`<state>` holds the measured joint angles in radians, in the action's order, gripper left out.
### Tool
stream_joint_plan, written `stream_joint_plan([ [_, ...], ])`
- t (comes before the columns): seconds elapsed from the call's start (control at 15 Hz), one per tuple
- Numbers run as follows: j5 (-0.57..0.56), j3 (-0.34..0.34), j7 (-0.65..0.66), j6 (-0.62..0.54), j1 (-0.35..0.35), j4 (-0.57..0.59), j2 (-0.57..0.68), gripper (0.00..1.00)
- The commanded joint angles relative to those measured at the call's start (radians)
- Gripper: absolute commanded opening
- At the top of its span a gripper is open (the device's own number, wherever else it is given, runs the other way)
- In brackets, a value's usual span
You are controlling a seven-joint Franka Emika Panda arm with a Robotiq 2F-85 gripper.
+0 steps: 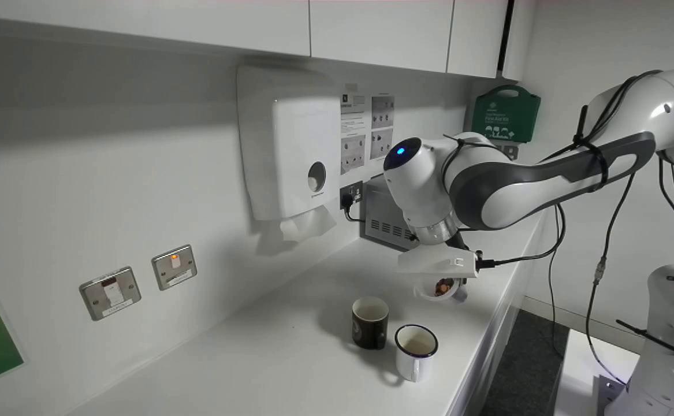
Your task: Pick up the colourless cup from the countertop and pour its contents in the two cups.
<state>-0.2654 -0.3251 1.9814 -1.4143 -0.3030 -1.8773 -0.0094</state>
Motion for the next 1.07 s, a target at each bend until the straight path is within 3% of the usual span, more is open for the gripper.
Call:
stream_joint_plan([
  [0.0, 0.000, 0.003, 0.000, 0.003, -0.003, 0.003, 0.002, 0.07],
  [0.87, 0.000, 0.003, 0.000, 0.003, -0.003, 0.003, 0.002, 0.07],
  [1.0, -0.002, 0.003, 0.002, 0.005, -0.003, 0.000, 0.001, 0.02],
])
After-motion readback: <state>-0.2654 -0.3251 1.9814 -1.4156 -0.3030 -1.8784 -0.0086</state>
